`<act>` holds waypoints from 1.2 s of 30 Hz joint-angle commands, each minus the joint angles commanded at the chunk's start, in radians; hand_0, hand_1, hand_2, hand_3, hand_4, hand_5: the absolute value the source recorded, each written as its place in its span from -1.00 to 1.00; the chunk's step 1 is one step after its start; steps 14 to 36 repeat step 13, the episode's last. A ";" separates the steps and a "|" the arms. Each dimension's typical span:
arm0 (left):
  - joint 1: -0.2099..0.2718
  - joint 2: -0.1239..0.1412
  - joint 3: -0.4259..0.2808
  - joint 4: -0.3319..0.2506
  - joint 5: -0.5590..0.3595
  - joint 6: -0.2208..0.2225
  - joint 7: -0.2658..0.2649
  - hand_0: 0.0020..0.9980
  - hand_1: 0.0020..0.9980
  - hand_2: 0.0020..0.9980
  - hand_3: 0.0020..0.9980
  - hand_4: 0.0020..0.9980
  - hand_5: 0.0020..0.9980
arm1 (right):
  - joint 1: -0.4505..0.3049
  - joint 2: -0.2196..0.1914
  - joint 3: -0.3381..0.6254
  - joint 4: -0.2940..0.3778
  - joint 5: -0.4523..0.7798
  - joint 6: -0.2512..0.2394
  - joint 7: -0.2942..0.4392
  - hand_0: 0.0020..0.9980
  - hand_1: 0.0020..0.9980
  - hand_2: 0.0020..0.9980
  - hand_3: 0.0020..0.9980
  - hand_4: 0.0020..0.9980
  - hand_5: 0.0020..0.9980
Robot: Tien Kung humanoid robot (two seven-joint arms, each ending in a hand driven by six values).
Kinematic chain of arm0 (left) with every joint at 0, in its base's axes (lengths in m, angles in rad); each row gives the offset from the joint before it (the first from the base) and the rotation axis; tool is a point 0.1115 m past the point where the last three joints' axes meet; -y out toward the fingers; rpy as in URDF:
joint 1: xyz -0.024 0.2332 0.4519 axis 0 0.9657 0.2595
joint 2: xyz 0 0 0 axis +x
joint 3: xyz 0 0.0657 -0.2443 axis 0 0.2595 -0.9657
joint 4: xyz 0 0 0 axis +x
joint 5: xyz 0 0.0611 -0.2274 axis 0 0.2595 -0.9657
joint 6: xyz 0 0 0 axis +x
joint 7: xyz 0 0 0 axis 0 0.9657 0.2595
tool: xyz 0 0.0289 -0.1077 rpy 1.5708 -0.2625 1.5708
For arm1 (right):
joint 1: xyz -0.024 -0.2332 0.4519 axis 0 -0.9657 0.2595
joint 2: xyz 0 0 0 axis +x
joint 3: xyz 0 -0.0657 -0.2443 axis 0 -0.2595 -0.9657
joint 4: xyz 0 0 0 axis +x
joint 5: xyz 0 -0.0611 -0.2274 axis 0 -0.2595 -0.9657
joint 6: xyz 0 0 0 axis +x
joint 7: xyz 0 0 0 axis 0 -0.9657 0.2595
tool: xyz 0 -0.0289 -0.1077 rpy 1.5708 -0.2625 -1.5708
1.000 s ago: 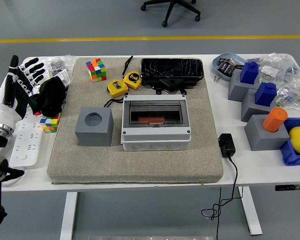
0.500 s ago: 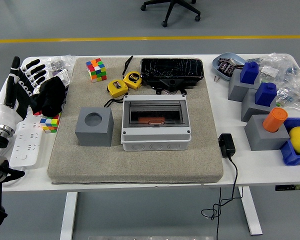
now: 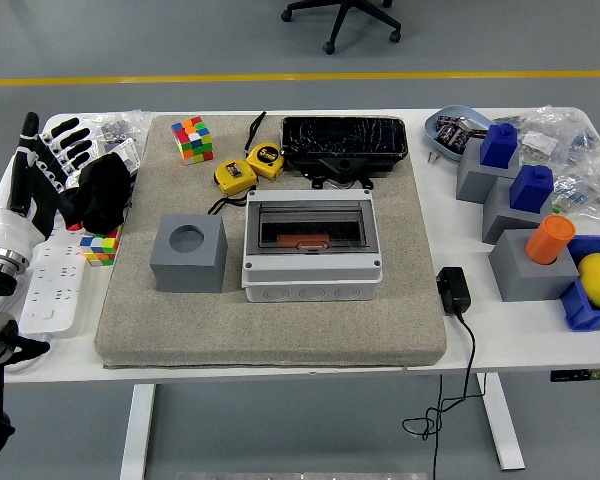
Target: Fetch the battery,place it into the box,close the lid of the box
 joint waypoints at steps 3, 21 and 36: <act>0.000 0.000 0.001 0.000 0.000 0.000 0.000 0.72 0.67 0.60 0.59 1.00 1.00 | 0.001 0.000 0.000 0.000 0.001 0.000 0.000 0.86 0.81 0.73 0.72 1.00 1.00; 0.000 -0.001 -0.001 0.000 -0.001 0.000 -0.001 0.72 0.66 0.60 0.59 1.00 1.00 | 0.000 0.001 0.002 0.000 0.001 0.000 0.001 0.86 0.80 0.73 0.72 1.00 1.00; 0.000 -0.001 -0.001 0.000 -0.001 0.000 -0.001 0.72 0.66 0.60 0.59 1.00 1.00 | 0.000 0.001 0.002 0.000 0.001 0.000 0.001 0.86 0.80 0.73 0.72 1.00 1.00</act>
